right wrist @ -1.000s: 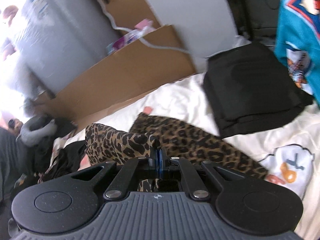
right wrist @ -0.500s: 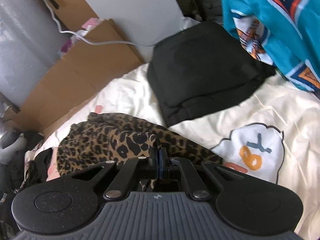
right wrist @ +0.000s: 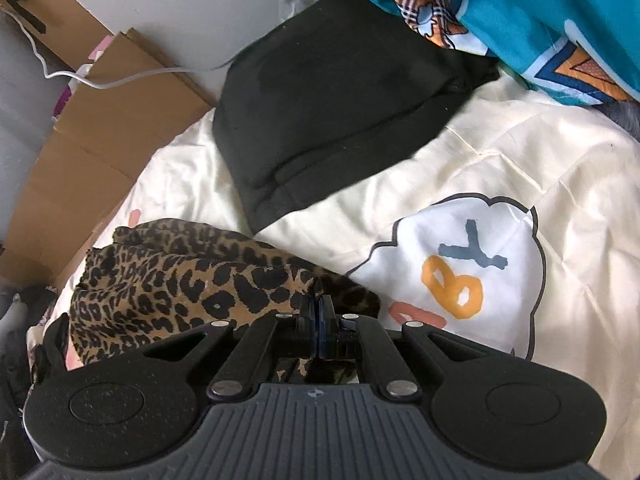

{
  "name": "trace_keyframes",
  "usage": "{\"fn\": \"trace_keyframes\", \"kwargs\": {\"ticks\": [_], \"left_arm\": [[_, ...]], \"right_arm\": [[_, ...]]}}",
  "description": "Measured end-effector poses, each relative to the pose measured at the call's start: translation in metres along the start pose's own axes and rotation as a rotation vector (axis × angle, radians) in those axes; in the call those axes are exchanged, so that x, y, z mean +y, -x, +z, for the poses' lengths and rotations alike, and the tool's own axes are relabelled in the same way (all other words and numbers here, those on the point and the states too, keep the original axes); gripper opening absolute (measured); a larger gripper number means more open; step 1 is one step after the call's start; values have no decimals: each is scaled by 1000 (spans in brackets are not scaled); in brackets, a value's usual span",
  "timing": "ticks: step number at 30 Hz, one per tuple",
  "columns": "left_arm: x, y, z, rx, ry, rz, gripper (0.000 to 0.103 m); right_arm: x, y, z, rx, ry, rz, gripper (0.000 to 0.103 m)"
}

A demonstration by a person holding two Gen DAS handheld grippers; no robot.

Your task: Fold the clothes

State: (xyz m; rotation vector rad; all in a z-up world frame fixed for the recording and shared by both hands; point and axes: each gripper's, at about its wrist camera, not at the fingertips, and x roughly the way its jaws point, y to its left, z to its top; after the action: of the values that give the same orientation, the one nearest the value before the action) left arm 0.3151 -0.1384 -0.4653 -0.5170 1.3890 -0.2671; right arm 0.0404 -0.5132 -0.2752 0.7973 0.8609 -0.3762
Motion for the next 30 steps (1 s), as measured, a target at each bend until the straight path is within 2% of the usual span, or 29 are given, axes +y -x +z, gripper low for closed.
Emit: {"fn": "trace_keyframes", "kwargs": {"ticks": [13, 16, 18, 19, 21, 22, 23, 30], "left_arm": [[-64, -112, 82, 16, -23, 1, 47], [-71, -116, 78, 22, -36, -7, 47], [-79, -129, 81, 22, -43, -12, 48], [-81, -132, 81, 22, -44, -13, 48], [-79, -121, 74, 25, -40, -11, 48], [-81, -124, 76, 26, -41, -10, 48], [-83, -126, 78, 27, -42, -9, 48], [-106, -98, 126, -29, -172, 71, 48]], "right_arm": [[-19, 3, 2, -19, -32, -111, 0], [-28, 9, 4, -36, -66, -94, 0], [-30, 14, 5, -30, -102, -36, 1], [-29, 16, 4, -29, -113, -11, 3], [-26, 18, 4, -35, -109, 28, 19], [-23, 17, 4, -38, -98, 35, 41], [-21, 16, 4, -43, -87, 31, 50], [-12, -1, 7, -41, -43, 26, 50]]}}
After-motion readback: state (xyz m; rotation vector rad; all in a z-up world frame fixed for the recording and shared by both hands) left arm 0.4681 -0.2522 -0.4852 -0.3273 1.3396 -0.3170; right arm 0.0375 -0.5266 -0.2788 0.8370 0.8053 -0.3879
